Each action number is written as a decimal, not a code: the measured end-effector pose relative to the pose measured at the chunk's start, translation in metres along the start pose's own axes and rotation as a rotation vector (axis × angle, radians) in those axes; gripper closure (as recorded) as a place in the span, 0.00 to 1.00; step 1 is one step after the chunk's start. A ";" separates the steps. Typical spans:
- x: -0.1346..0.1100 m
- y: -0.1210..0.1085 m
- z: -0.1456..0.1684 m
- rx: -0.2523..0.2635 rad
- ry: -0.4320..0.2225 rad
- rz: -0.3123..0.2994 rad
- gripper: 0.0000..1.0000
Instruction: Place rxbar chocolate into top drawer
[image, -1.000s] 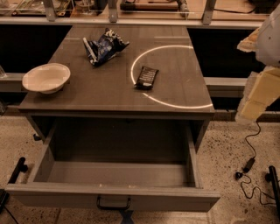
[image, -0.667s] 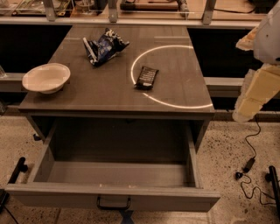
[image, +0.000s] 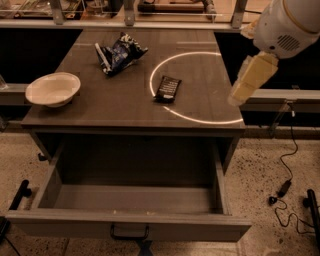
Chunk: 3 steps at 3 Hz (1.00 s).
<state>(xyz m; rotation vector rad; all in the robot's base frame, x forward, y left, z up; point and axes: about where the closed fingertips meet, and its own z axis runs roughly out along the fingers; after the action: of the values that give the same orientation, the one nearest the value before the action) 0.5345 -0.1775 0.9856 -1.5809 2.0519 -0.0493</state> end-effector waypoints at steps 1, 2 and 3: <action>-0.027 -0.037 0.031 0.019 -0.095 0.062 0.00; -0.048 -0.062 0.073 -0.037 -0.192 0.162 0.00; -0.072 -0.071 0.133 -0.141 -0.238 0.193 0.00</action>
Offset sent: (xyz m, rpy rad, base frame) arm 0.1583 0.0760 -0.0525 0.4600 0.1189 -0.0983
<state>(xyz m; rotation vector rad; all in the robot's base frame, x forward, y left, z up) 0.6670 -0.0955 0.9255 -1.3854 2.0430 0.3451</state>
